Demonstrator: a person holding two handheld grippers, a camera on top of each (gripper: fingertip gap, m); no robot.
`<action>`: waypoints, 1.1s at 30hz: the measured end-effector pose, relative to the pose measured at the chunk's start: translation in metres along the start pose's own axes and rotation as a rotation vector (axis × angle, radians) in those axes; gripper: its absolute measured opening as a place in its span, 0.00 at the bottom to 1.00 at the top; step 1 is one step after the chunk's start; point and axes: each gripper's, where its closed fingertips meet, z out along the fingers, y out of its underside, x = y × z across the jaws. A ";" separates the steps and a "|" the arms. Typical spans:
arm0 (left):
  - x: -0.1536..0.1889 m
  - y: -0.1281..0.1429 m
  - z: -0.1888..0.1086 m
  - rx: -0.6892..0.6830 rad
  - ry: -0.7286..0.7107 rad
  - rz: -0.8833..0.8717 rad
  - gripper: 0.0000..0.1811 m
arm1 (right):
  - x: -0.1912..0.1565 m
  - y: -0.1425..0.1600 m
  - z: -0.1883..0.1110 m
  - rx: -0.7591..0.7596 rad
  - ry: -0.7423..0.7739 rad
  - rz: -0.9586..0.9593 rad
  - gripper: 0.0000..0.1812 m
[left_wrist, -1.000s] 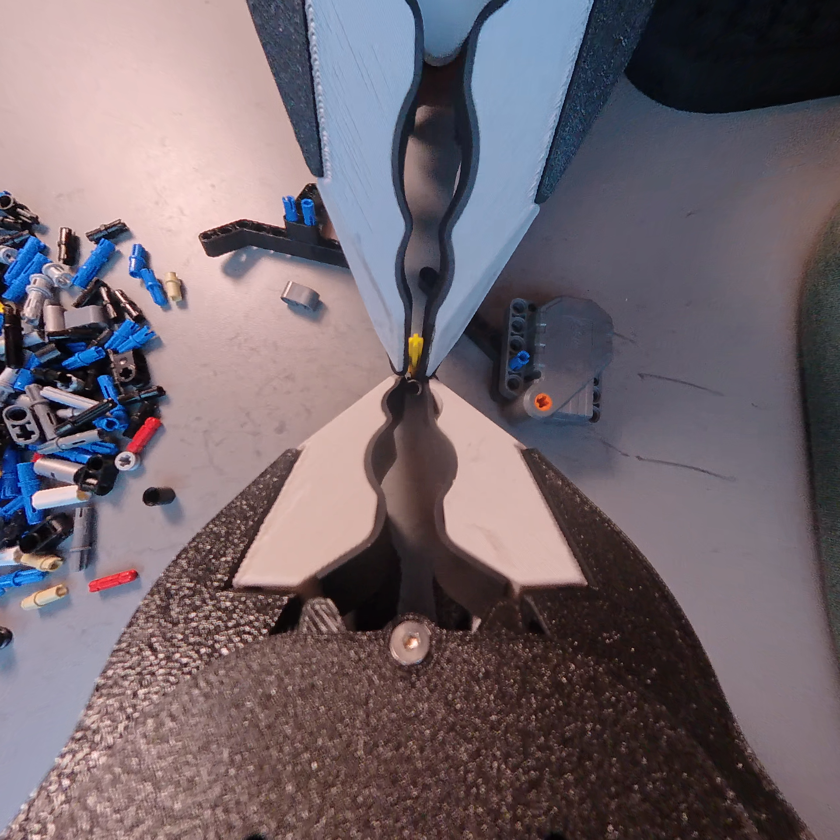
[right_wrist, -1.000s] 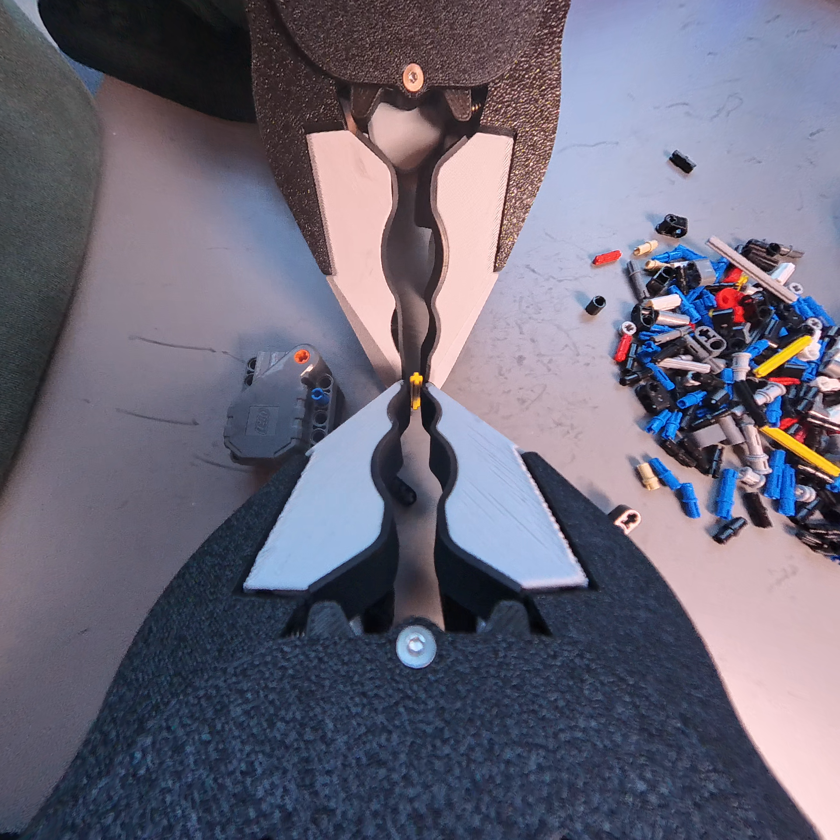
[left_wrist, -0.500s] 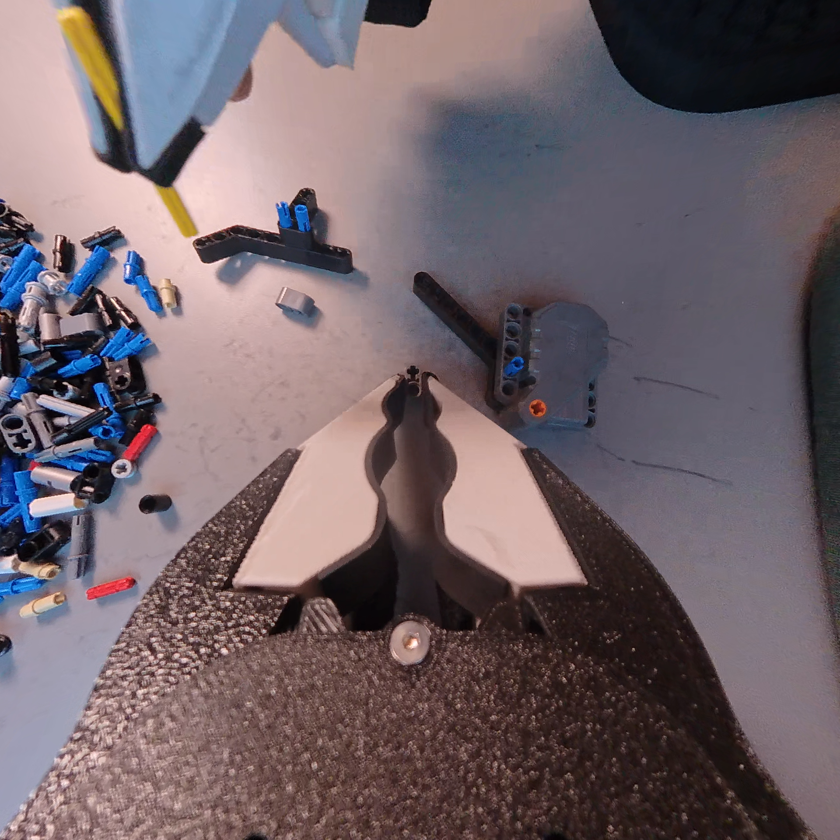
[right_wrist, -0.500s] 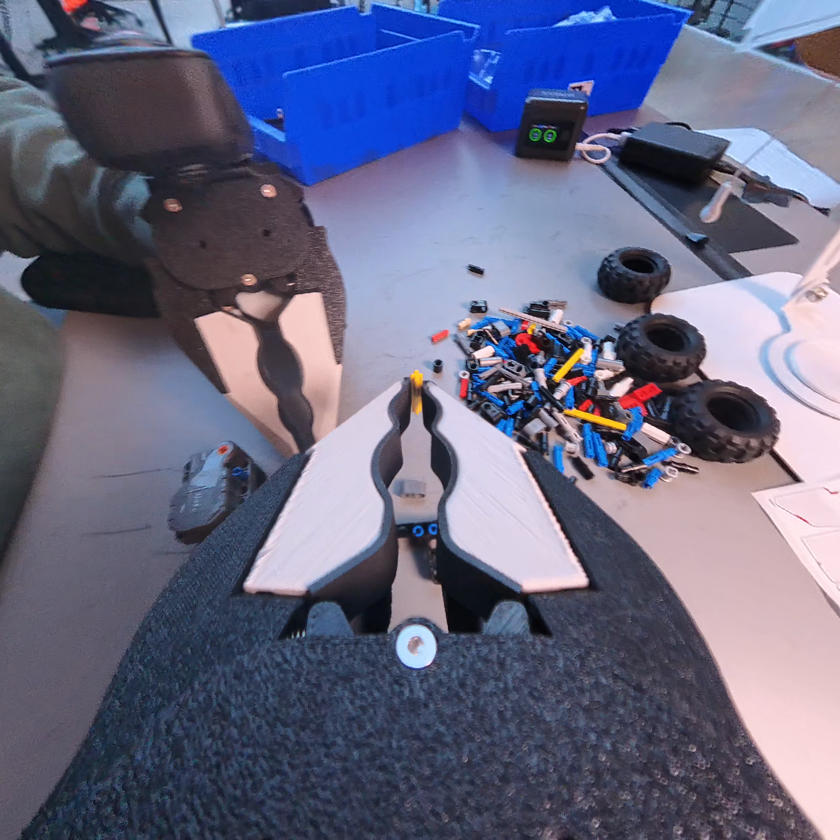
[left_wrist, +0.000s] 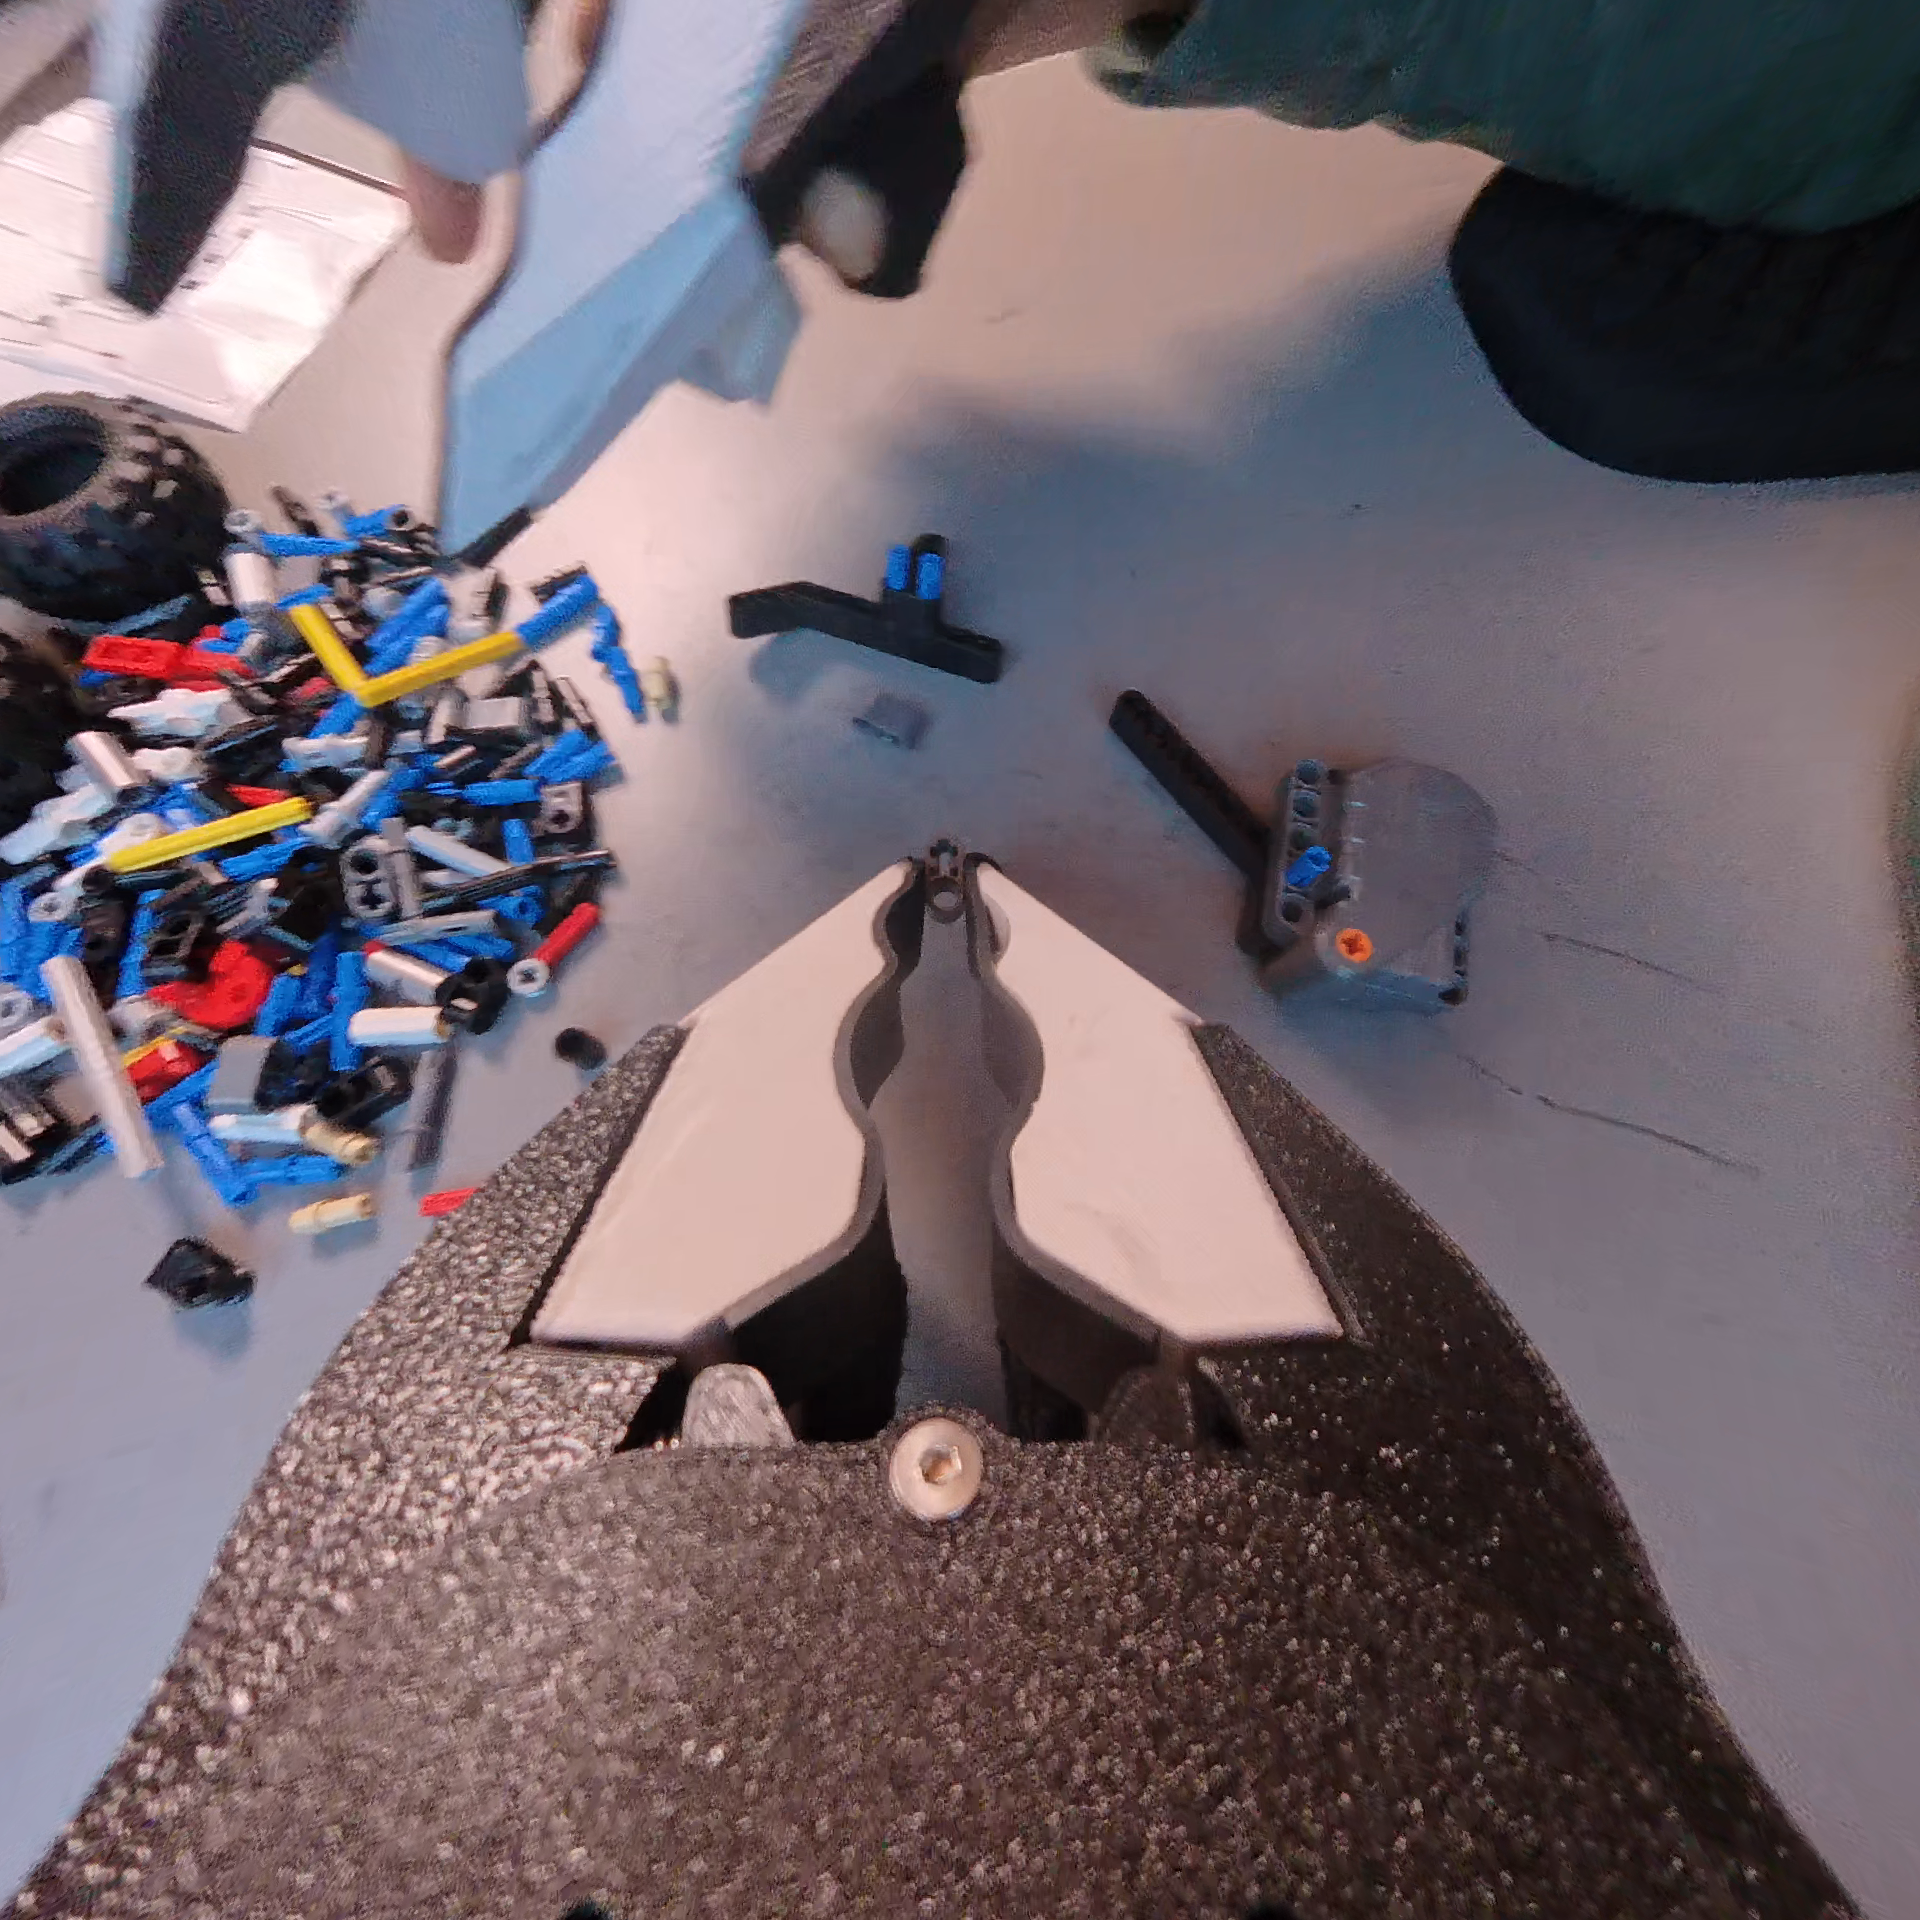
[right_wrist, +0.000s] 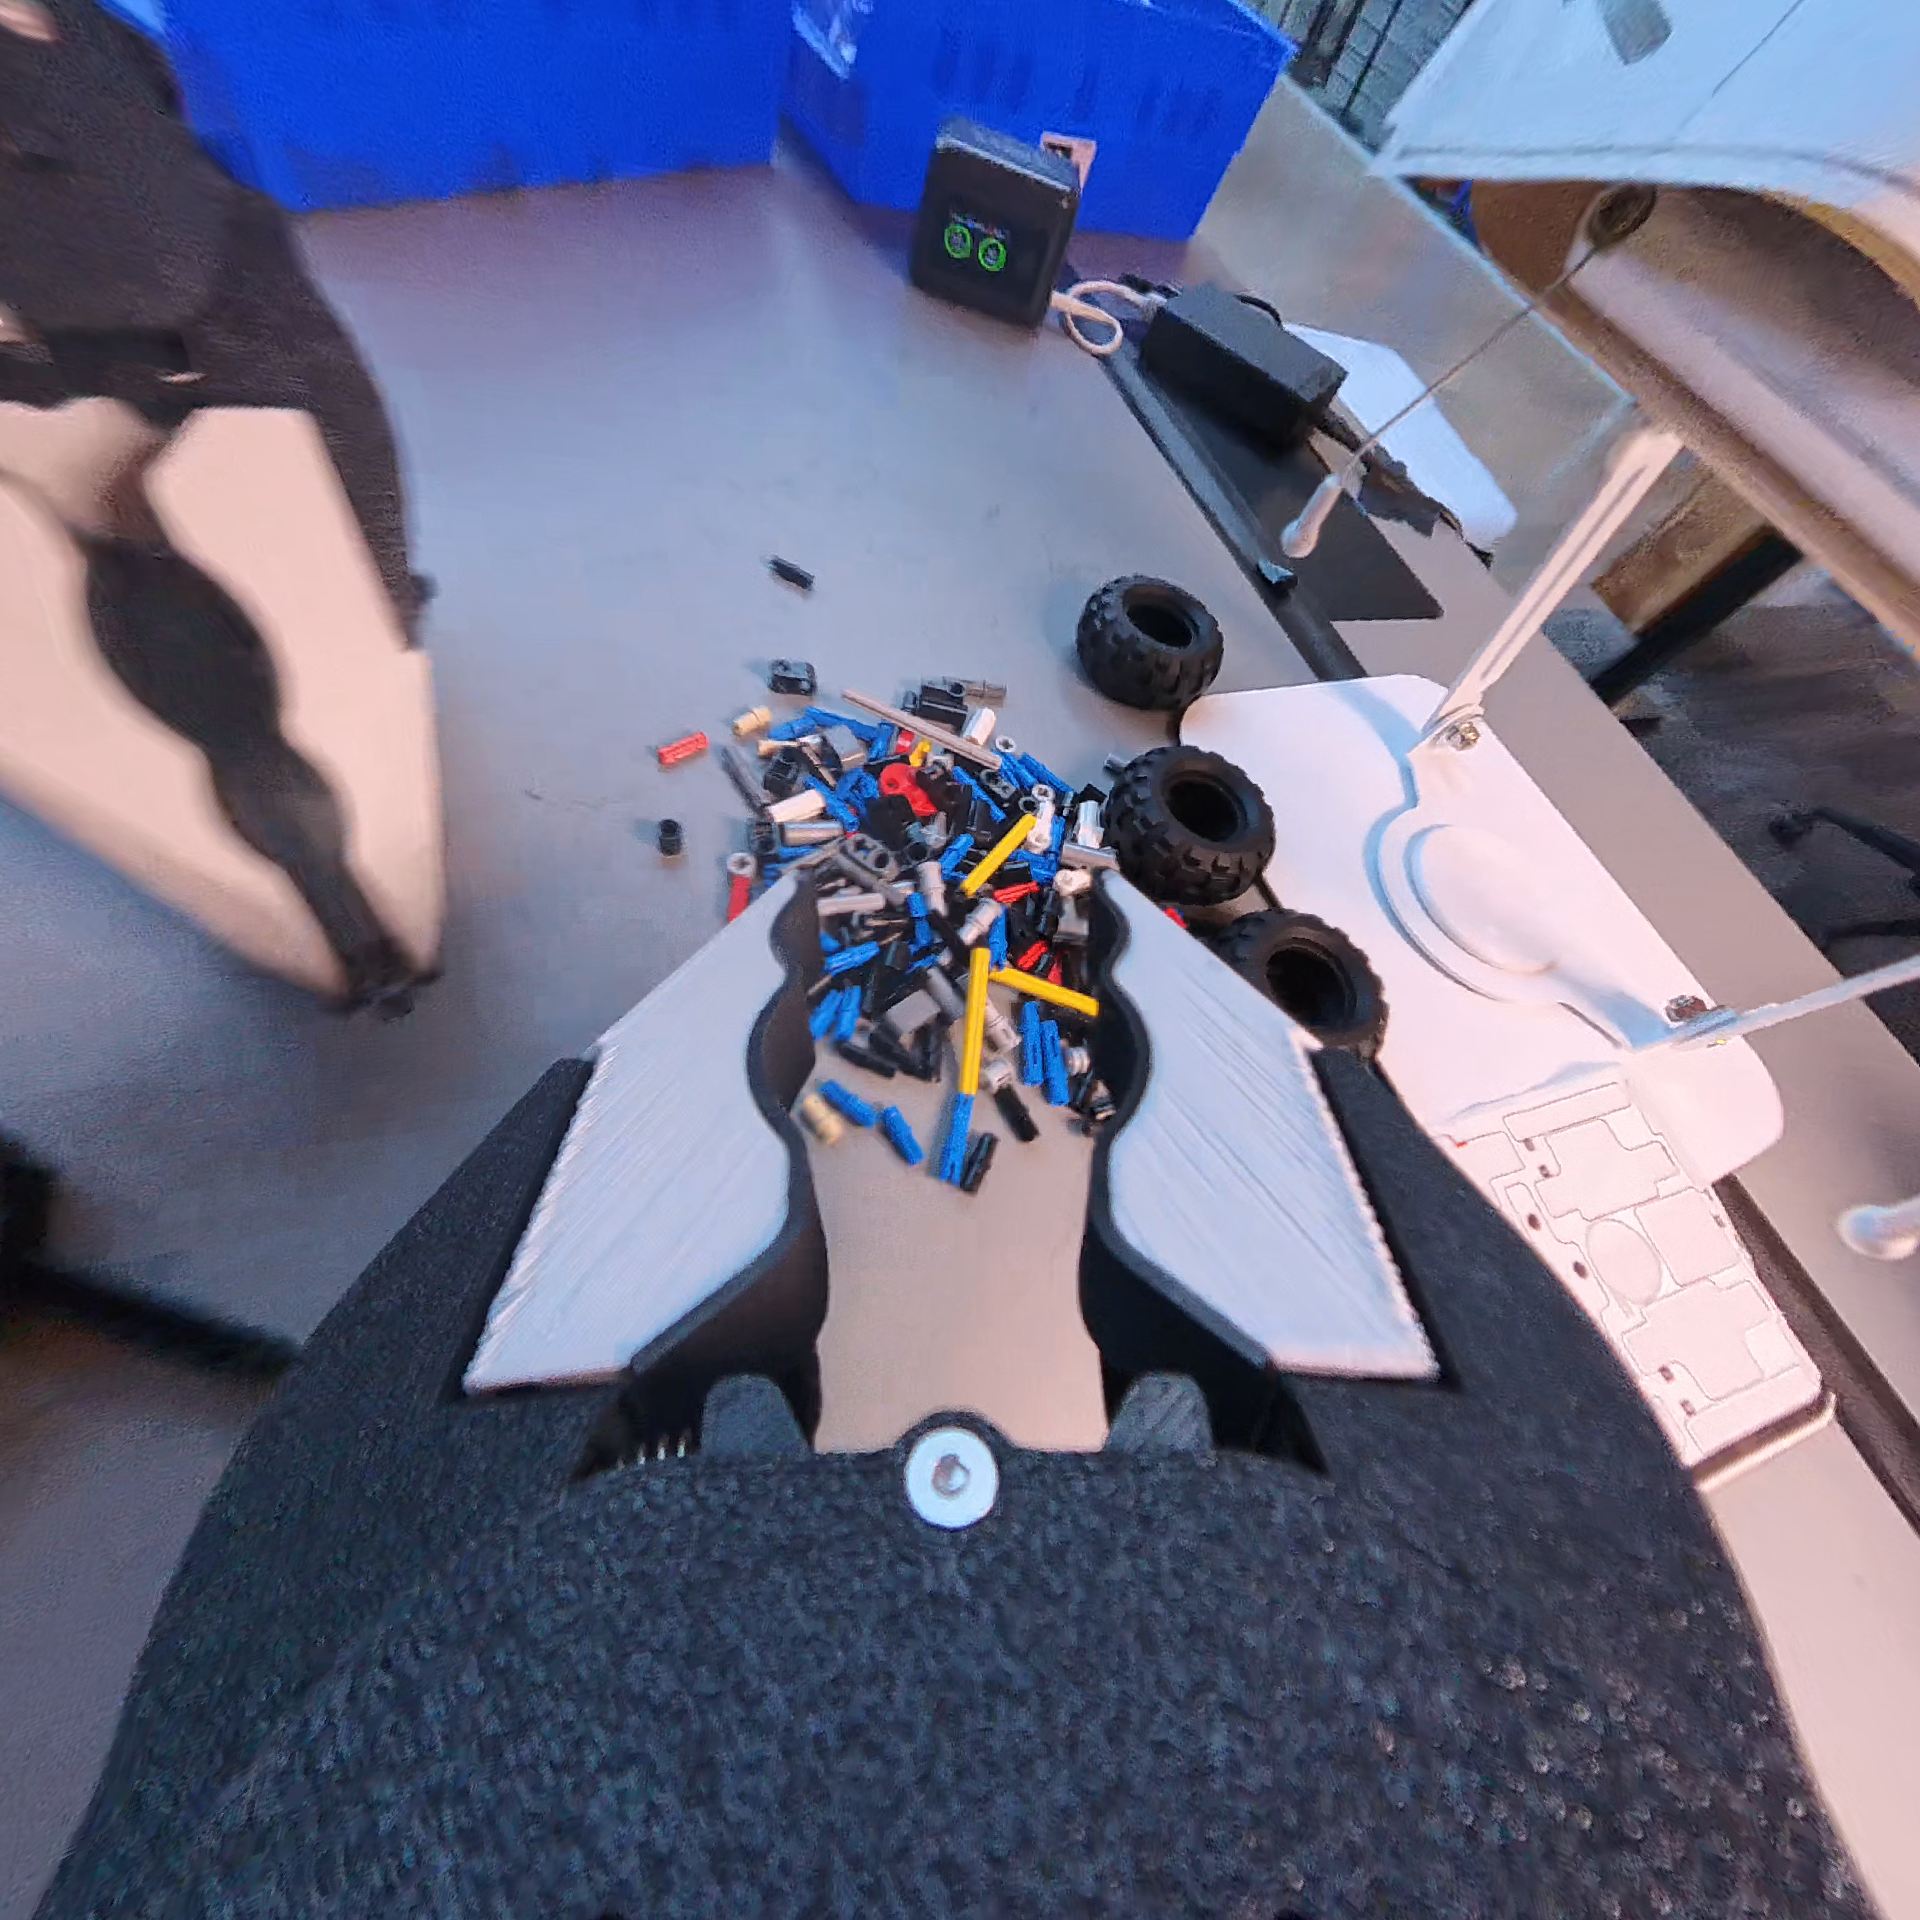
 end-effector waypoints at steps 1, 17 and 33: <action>-0.011 -0.002 -0.003 0.012 -0.039 -0.012 0.04 | -0.008 0.000 -0.011 -0.003 -0.038 -0.007 0.24; -0.118 -0.021 -0.010 0.058 -0.330 -0.035 0.32 | -0.085 0.070 -0.016 -0.433 -0.335 0.005 0.12; -0.005 -0.029 -0.022 0.181 0.040 -0.092 0.15 | 0.019 0.030 0.053 -0.168 -0.014 0.144 0.24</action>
